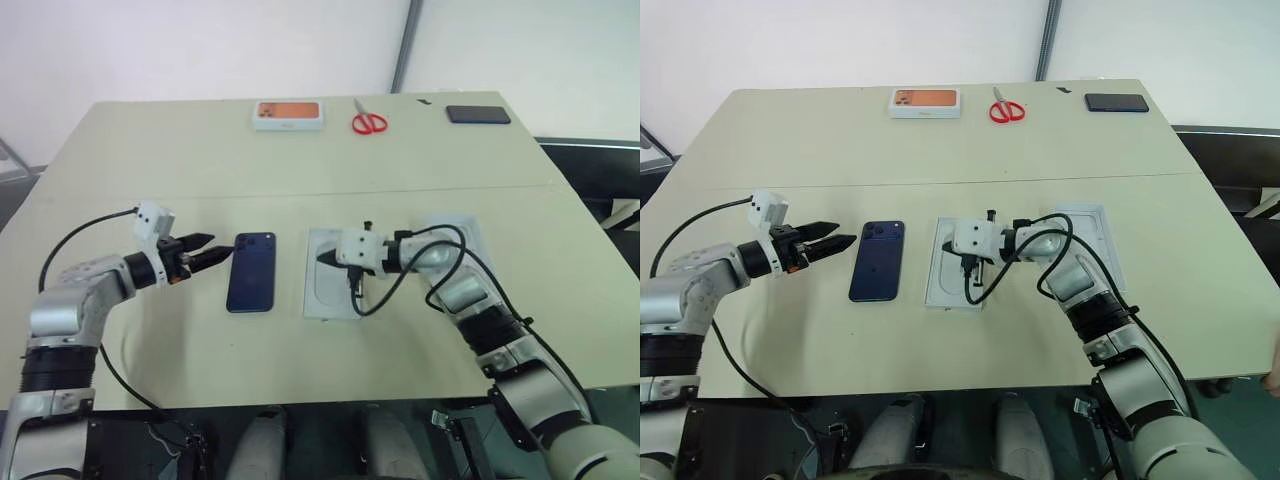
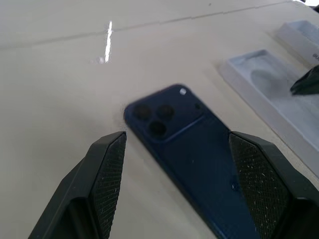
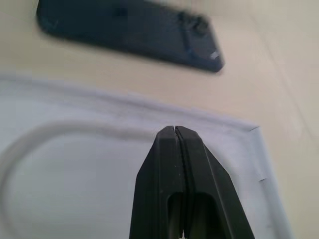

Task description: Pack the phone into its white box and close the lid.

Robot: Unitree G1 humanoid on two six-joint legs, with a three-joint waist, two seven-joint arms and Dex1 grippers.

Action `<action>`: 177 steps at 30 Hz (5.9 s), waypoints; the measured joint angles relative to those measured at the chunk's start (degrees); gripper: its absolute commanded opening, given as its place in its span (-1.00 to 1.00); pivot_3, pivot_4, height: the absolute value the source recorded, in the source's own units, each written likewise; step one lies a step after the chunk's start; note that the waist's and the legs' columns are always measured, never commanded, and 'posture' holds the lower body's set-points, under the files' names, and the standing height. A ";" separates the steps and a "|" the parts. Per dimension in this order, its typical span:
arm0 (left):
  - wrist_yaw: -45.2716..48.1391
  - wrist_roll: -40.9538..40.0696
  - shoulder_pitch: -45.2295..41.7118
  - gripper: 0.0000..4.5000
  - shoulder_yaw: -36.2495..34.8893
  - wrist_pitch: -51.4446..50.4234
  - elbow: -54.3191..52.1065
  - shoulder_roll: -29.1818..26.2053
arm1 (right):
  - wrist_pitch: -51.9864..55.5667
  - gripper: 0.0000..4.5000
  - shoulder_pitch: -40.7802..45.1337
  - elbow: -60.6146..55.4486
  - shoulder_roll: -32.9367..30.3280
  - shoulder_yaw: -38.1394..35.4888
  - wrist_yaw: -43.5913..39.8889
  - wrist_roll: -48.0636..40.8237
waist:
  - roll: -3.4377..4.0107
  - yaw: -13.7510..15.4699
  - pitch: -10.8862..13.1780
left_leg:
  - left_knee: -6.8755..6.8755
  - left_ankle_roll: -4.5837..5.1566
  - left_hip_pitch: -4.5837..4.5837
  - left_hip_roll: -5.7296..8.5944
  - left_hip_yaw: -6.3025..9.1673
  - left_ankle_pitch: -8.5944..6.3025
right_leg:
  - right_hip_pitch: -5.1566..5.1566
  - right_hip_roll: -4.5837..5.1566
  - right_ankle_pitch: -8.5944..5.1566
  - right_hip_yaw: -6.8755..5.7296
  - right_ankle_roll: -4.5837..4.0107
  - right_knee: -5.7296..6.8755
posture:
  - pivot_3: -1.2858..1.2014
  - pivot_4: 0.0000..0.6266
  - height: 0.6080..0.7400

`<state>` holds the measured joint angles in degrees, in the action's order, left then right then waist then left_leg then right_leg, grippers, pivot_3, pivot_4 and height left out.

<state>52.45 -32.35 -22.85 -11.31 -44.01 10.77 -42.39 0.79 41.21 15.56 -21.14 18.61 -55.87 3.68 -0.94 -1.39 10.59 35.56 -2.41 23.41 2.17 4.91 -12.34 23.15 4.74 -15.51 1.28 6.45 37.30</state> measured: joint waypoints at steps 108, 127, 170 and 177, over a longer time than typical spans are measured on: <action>-10.47 -17.68 -4.61 -1.00 -16.33 -33.16 5.66 14.51 | 19.31 -0.74 8.34 2.84 13.22 0.43 1.33 -1.32 | 0.00 -1.14 -0.31 | -0.45 -0.29 0.01 -0.02 0.12 0.16 | 0.26 0.06 0.04 0.03 -0.07 0.01 | 0.03 -0.52 1.00; -17.62 -25.11 -4.91 -1.00 -20.90 -36.44 1.89 18.24 | 24.96 0.50 -11.86 -25.54 -11.55 4.44 -13.50 -8.84 | -0.18 -1.02 -0.19 | -0.41 -0.27 0.02 0.07 0.03 0.15 | 0.19 0.20 0.03 -0.02 -0.04 -0.07 | 0.03 -0.52 1.00; -23.68 -28.62 -5.99 -1.00 -18.97 -36.00 0.25 20.17 | 27.96 0.81 -4.56 -12.82 2.04 9.67 -2.83 -1.49 | -0.36 -0.91 -0.24 | -0.40 -0.31 -0.01 -0.01 0.07 0.17 | 0.17 0.01 0.09 0.02 -0.14 -0.08 | 0.03 -0.52 1.00; -23.71 -29.17 -5.94 -1.00 -17.12 -36.44 -0.46 20.61 | 30.84 0.81 -4.84 -18.82 -3.01 4.38 -5.24 -6.71 | -0.36 -0.43 -0.23 | -0.40 -0.31 0.02 0.03 0.06 0.17 | 0.16 0.05 0.09 0.00 -0.14 -0.11 | 0.03 -0.52 1.00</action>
<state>28.73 -61.52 -28.79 -28.43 -80.45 10.31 -21.78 31.63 36.37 -3.26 -24.15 22.99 -61.11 -3.03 -1.30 -1.82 10.36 35.17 -2.72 23.43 2.20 4.97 -12.17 23.31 4.80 -15.42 1.28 6.31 37.19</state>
